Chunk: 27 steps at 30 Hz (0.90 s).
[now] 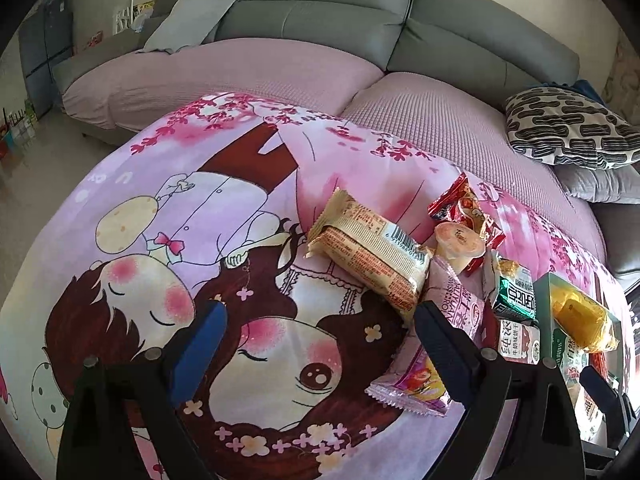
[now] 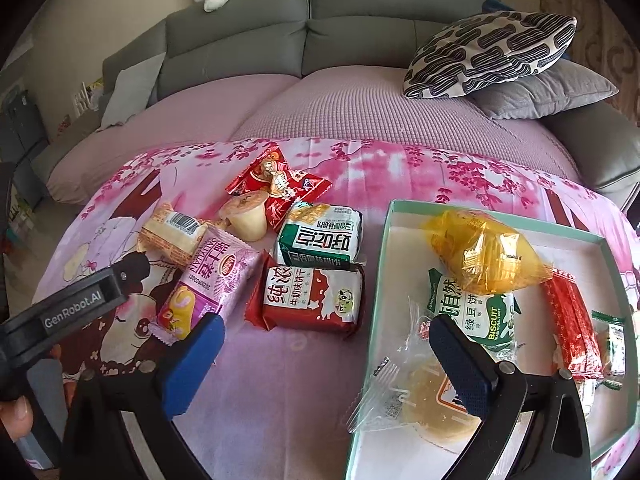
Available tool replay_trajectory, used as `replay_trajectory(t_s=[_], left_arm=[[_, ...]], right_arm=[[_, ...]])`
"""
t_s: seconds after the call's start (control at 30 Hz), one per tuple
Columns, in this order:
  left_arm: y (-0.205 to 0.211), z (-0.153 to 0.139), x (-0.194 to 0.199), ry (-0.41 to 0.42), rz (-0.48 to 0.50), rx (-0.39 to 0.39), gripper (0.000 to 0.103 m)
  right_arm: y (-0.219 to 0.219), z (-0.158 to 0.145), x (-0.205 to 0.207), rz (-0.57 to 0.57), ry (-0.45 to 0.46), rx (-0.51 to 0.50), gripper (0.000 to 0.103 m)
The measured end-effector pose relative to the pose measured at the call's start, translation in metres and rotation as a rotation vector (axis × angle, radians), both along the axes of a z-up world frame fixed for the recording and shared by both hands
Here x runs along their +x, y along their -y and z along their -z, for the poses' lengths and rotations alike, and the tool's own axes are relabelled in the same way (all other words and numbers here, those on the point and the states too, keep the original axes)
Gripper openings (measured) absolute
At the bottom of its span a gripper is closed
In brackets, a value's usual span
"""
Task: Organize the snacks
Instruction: 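Reach the right gripper toward the red-white milk biscuit box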
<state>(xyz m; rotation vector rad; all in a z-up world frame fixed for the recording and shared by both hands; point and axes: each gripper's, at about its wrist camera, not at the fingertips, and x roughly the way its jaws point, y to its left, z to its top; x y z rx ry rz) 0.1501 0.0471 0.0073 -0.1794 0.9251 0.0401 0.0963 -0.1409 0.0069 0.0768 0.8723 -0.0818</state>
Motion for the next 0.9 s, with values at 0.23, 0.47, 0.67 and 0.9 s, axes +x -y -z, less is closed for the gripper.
replay_trajectory(t_s=[0.23,0.47,0.67,0.9], left_arm=[[0.018,0.005,0.005,-0.017,0.06,0.007,0.095],[0.035,0.013,0.01,-0.047,0.114,0.032,0.095],[0.046,0.019,0.014,-0.07,0.147,0.037,0.095],[0.052,0.028,0.021,-0.104,0.177,-0.013,0.095]], right_arm=[[0.01,0.002,-0.001,0.026,0.0,0.011,0.103],[0.014,0.004,-0.001,0.037,-0.006,0.003,0.103],[0.02,0.006,0.0,0.048,-0.014,0.005,0.103],[0.025,0.009,0.0,0.064,-0.023,0.012,0.103]])
